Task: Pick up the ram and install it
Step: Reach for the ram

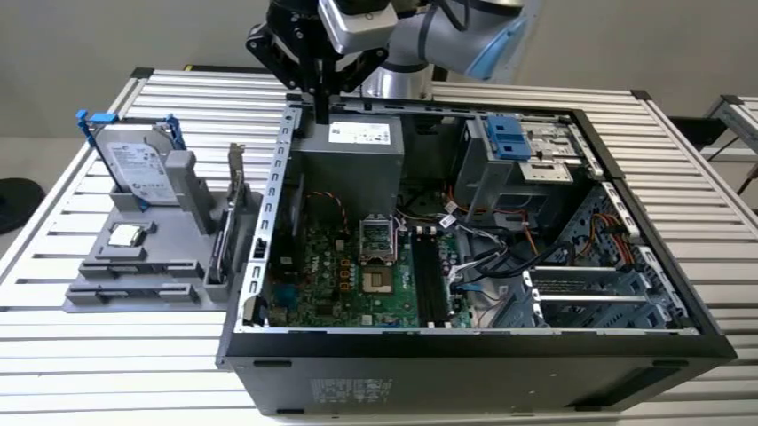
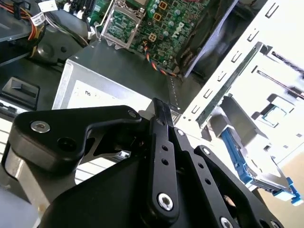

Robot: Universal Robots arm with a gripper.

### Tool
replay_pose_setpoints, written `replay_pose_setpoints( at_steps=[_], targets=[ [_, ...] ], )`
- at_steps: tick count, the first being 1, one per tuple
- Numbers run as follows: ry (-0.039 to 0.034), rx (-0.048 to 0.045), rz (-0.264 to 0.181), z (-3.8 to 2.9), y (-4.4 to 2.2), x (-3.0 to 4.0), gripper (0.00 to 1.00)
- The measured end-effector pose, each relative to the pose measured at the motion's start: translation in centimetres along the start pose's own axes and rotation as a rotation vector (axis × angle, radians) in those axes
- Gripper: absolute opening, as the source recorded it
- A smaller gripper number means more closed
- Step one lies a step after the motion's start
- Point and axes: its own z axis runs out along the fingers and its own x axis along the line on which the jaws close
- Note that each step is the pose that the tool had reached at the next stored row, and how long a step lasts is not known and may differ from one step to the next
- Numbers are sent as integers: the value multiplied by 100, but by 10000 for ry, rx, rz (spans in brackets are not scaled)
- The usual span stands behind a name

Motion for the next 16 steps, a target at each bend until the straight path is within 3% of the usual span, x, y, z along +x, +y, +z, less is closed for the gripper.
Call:
replay_pose_setpoints(
  at_steps=[16],
  targets=[
    [1, -1, -21, -7, -22, 317, 0]
  ],
)
